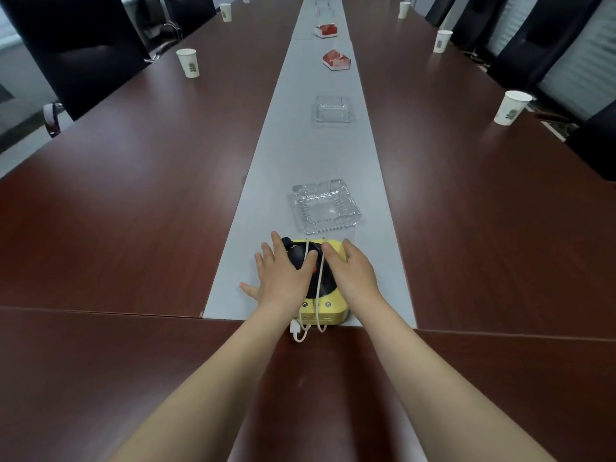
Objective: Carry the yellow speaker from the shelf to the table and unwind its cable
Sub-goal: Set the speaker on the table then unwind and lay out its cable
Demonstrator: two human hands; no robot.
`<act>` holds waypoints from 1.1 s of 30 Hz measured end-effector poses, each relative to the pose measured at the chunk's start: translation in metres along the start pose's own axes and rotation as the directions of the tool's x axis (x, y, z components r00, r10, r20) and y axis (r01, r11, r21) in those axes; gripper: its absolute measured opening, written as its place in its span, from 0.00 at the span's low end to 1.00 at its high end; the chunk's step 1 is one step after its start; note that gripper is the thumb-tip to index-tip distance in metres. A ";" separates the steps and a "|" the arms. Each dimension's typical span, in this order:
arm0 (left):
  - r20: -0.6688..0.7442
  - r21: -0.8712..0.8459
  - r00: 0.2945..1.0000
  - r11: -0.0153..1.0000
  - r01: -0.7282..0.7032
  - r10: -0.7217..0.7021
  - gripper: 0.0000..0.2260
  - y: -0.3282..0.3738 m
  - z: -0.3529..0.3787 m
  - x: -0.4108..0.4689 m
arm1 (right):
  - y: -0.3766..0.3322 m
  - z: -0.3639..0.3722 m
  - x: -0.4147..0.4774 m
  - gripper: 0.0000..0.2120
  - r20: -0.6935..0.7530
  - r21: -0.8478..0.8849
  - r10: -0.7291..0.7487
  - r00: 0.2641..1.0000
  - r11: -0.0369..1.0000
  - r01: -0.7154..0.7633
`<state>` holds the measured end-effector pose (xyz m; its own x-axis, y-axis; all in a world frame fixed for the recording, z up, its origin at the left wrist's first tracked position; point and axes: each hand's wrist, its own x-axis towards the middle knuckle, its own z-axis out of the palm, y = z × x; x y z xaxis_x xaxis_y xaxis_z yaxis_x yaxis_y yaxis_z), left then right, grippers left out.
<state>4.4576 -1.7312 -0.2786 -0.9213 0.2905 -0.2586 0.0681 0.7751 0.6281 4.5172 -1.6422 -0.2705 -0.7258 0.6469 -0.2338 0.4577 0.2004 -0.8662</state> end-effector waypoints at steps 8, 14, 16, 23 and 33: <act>0.000 0.074 1.000 0.997 -0.027 0.027 0.36 0.000 0.005 0.004 | 0.004 0.007 0.006 0.34 0.014 -0.034 -0.008 1.000 0.999 0.009; -0.004 0.102 1.000 0.994 -0.030 0.030 0.33 0.001 0.006 0.003 | 0.016 0.006 0.011 0.08 -0.059 -0.132 -0.027 0.998 0.991 0.019; 0.000 0.111 1.000 0.993 -0.030 0.030 0.32 0.002 0.006 0.003 | 0.013 0.001 0.008 0.09 -0.088 -0.118 -0.050 0.995 0.992 0.039; 0.036 0.056 0.999 0.998 0.002 -0.004 0.33 0.001 0.003 0.006 | 0.016 -0.008 0.006 0.13 -0.188 0.146 0.011 0.982 0.989 0.017; 0.135 -0.148 0.991 0.988 0.039 -0.019 0.55 0.009 -0.008 0.007 | 0.026 -0.027 0.008 0.11 -0.121 0.485 0.171 0.978 0.870 -0.092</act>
<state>4.4488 -1.7268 -0.2694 -0.8625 0.3483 -0.3671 -0.0257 0.6943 0.7193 4.5367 -1.6122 -0.2828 -0.5696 0.7556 -0.3235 0.2157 -0.2424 -0.9459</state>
